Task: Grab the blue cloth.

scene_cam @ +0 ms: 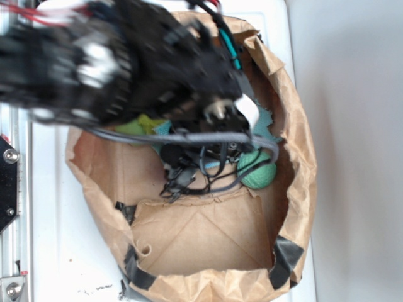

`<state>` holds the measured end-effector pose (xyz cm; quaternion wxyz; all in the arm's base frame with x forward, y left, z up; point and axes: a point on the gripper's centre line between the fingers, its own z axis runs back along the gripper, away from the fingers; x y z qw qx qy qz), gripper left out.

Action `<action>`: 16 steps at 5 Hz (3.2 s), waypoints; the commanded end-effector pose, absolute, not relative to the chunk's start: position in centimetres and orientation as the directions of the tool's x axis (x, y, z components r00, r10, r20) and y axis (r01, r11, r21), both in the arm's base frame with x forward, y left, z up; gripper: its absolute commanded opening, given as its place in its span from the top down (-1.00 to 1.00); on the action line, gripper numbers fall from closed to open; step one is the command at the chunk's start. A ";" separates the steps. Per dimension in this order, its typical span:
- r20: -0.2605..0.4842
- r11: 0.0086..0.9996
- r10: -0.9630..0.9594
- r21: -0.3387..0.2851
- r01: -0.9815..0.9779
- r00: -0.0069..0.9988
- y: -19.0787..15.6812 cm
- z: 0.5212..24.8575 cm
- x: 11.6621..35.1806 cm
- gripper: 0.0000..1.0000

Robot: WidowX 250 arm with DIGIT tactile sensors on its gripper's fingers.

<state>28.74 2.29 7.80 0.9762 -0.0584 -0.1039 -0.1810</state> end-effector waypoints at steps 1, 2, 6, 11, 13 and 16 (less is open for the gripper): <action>0.295 0.923 -0.336 -0.087 0.375 0.895 -1.1 15.2 29.4 1.00; 0.294 0.925 -0.331 -0.087 0.370 0.896 -1.4 15.5 29.4 1.00; 0.264 0.927 -0.332 -0.086 0.365 0.906 1.3 11.1 31.7 -1.00; 0.250 0.950 -0.290 -0.040 0.309 0.924 3.7 10.7 31.7 -1.00; 0.286 0.946 -0.291 -0.060 0.320 0.913 4.7 10.1 31.6 -1.00; 0.329 0.935 -0.315 -0.053 0.351 0.890 7.6 8.8 30.6 -1.00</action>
